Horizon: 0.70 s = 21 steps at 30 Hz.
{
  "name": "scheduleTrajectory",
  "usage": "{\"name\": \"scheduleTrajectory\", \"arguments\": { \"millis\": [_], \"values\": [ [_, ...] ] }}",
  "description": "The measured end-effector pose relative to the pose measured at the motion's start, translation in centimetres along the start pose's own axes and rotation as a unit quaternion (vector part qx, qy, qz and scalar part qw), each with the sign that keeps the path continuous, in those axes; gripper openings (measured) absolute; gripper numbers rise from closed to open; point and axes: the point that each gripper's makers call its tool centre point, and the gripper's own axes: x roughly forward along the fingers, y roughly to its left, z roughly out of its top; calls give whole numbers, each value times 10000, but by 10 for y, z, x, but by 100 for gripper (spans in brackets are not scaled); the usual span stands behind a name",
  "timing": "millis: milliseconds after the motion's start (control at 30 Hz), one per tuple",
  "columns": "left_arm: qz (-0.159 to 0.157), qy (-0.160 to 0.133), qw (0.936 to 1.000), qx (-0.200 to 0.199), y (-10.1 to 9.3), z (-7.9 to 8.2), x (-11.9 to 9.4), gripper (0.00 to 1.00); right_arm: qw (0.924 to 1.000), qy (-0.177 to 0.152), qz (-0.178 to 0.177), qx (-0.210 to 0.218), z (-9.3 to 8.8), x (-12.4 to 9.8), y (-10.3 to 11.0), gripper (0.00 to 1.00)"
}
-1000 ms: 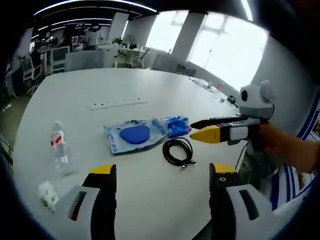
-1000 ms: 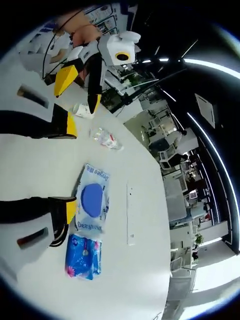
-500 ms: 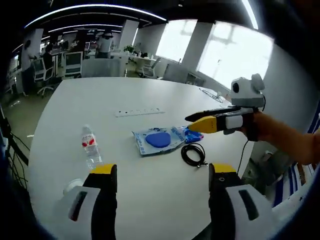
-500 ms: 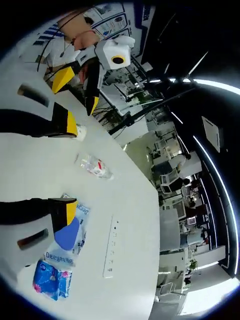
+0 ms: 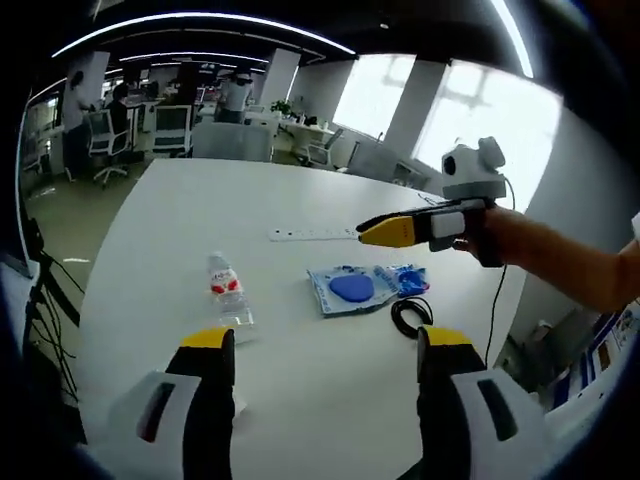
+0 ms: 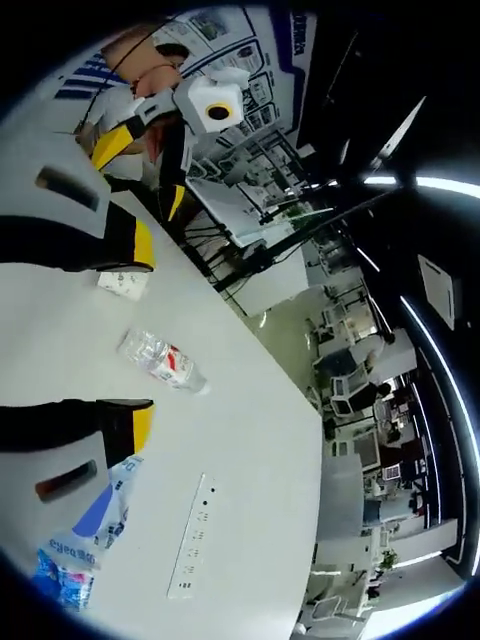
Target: Arrange the tabletop items into an orderly group along one side of the table until the central work area is clear of visible clutter.
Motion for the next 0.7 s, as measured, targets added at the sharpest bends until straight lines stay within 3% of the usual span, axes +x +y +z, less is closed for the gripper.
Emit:
{"name": "scheduleTrajectory", "arguments": {
  "millis": [300, 633, 700],
  "values": [
    [65, -149, 9994, -308, 36, 0, -5, 74, 9992, 217, 257, 208, 16, 61, -17, 49],
    [66, -318, 9978, -576, 69, 4, -1, 73, 9958, 617, 414, 542, 13, 133, -38, 46],
    [38, -351, 9975, -614, 74, 5, 1, 73, 9926, 803, 441, 795, 7, 150, -47, 46]
  ]
}}
